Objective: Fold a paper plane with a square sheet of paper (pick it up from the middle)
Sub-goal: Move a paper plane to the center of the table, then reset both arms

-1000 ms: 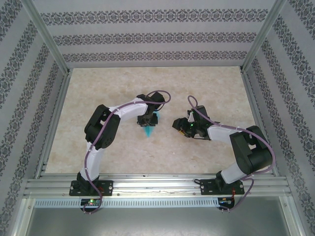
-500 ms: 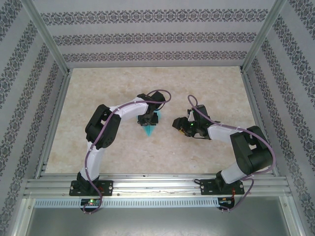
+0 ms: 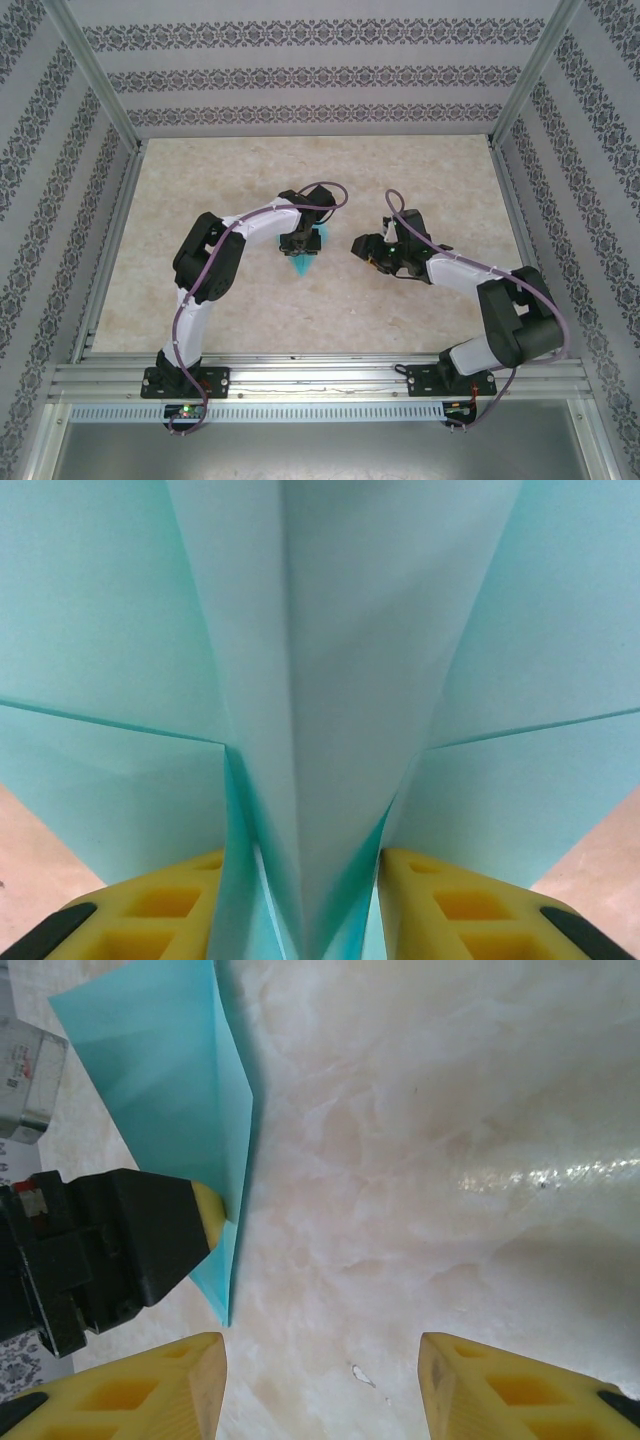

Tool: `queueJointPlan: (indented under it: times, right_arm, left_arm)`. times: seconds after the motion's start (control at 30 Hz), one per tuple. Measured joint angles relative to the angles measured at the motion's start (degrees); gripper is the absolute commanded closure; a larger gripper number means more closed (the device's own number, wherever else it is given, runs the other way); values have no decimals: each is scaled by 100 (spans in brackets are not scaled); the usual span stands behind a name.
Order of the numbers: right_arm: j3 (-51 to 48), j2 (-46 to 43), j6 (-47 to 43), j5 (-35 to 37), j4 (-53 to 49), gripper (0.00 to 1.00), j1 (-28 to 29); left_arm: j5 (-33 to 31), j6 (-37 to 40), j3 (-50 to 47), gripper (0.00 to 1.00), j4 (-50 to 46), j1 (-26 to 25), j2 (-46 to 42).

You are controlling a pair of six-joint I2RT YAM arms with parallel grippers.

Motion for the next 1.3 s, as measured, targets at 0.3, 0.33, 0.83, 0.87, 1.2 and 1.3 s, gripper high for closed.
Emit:
queueJointPlan:
  times: [0.3,0.33,0.83,0.87,1.2,1.3]
  right_arm:
    - [33,-382,-216,243,-234,44,-76]
    - [50,-455,-275,302,-299,44,-105]
    - [13,-2518,-2612,3281,-535,2,-743]
    - [-15,-2481,-2785,3416,-452,2,-876]
    - [-321,-393,-3823,3871,935,2,-1912]
    - [-422,-39,-4092,3703,1366,2,-1934]
  left_arm:
    - [-57,42,-2,56,-24,0,-369]
    - [-59,46,-2,56,-28,2,-450]
    - [-844,544,-2295,1,1263,605,-3377]
    - [-942,636,-2564,0,1460,741,-3628]
    - [-1873,1989,-4697,0,3534,2020,-4850]
    - [-2120,2527,-4927,0,4024,2310,-4728]
